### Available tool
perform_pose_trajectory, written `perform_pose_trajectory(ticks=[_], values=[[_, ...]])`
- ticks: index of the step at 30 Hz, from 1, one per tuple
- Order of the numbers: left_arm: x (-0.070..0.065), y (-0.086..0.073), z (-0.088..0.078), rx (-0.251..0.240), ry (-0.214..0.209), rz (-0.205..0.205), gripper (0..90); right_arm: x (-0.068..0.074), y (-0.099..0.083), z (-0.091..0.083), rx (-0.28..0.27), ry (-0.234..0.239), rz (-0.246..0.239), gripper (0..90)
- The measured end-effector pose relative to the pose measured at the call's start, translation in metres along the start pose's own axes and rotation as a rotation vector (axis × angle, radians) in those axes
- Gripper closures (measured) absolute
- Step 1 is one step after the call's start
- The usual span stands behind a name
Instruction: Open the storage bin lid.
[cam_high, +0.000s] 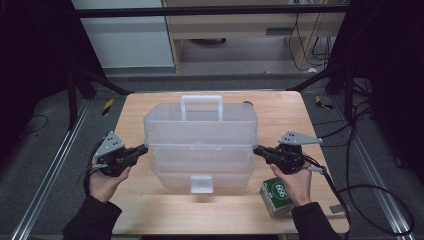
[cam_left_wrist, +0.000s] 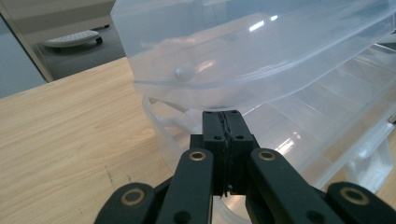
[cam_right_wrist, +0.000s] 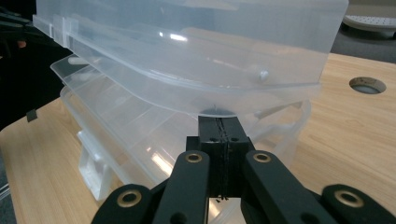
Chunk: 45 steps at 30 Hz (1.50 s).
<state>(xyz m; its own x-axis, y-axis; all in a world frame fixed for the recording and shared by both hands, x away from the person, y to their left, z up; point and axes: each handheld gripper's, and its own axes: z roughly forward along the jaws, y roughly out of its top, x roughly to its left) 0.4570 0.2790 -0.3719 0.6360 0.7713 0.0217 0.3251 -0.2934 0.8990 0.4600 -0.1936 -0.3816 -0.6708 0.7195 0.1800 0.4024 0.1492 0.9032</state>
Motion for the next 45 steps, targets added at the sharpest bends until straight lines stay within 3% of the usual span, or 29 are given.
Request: perform_pose_trajectory(ticks=[15,26,35,40,45], values=[[0.003,0.015,0.005,-0.033,0.029,-0.005,89.4,-0.004,0.016,0.006,-0.024,0.009,0.006,90.0],[0.001,0.009,0.009,-0.029,0.039,0.005,87.9,-0.002,0.015,0.007,-0.017,0.015,-0.006,90.0],[0.003,0.001,0.005,-0.051,0.113,0.029,72.5,-0.001,0.014,0.006,0.000,0.012,-0.012,90.0],[0.000,0.003,0.010,-0.060,0.132,0.055,61.3,-0.001,0.014,0.006,-0.002,0.015,-0.012,90.0],[-0.001,0.007,0.018,-0.071,0.132,0.051,54.6,-0.001,0.014,0.006,0.000,0.020,-0.009,90.0]])
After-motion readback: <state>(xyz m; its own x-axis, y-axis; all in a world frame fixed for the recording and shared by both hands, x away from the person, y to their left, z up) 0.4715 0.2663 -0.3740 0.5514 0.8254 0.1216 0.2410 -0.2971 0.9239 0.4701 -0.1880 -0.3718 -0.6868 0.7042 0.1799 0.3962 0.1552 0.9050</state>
